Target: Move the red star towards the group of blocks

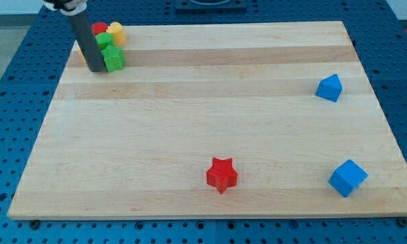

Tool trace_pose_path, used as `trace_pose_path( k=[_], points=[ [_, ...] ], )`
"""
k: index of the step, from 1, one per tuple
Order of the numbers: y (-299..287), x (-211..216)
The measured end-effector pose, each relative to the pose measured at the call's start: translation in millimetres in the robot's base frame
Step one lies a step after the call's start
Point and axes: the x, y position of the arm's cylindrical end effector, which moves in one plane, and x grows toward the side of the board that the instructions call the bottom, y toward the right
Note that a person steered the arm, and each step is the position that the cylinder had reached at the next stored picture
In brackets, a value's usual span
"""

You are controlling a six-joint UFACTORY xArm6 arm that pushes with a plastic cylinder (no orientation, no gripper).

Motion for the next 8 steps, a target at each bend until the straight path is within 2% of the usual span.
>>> trace_pose_path(
  k=[1, 3, 4, 6, 7, 8],
  points=[
    [8, 91],
    [80, 268],
    [133, 285],
    [271, 284],
    [274, 267],
    [248, 232]
  ],
)
